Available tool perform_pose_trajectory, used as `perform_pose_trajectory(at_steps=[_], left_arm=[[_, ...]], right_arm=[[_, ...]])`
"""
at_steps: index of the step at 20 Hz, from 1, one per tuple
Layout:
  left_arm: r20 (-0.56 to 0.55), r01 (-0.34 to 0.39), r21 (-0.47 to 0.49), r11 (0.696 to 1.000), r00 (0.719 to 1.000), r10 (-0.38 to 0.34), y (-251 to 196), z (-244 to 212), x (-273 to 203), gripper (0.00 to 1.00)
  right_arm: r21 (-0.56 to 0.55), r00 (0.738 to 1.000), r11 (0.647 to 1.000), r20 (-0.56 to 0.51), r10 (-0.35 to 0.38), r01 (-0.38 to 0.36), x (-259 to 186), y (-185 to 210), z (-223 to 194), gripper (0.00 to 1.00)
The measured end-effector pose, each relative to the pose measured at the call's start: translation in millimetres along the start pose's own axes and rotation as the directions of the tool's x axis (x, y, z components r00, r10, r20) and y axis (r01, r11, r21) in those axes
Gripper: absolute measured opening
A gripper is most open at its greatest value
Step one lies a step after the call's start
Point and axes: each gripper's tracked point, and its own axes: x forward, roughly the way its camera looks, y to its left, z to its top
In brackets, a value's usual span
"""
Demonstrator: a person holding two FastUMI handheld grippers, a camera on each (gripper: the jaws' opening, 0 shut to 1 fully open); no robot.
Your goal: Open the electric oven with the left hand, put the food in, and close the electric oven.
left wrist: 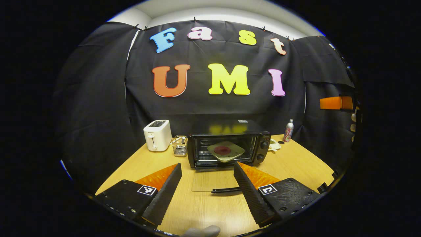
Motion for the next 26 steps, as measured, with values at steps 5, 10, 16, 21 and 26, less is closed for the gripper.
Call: perform_pose_trajectory(at_steps=[5, 10, 16, 21, 26], left_arm=[[-0.086, 0.033, -0.006, 0.999, 0.996, -0.034, -24.0, -50.8, 16.5, 0.96], [-0.173, 0.052, -0.018, 0.999, 0.983, -0.054, -42.9, -96.9, 36.8, 0.96], [-0.26, 0.044, -0.024, 0.999, 0.964, -0.048, -57.1, -148.7, 60.5, 0.97], [-0.295, 0.047, -0.009, 0.999, 0.954, -0.047, -66.7, -170.5, 78.5, 0.97], [-0.316, 0.046, -0.012, 0.999, 0.948, -0.047, -74.9, -185.9, 96.7, 0.97]], right_arm=[[-0.028, 1.0, 1.0, -0.012, -0.003, 0.003, -11.1, -6.0, 3.1, 1.0], [-0.027, 0.999, 1.0, -0.046, 0.01, -0.011, -19.5, -4.0, -1.6, 0.96], [-0.024, 0.997, 1.0, -0.08, 0.002, -0.004, -22.7, -11.3, -9.7, 1.0], [-0.04, 0.996, 0.999, -0.091, -0.011, 0.008, -21.7, -18.4, -11.8, 0.96], [-0.042, 0.995, 0.999, -0.095, -0.027, 0.023, -18.4, -24.6, -12.1, 1.0]])
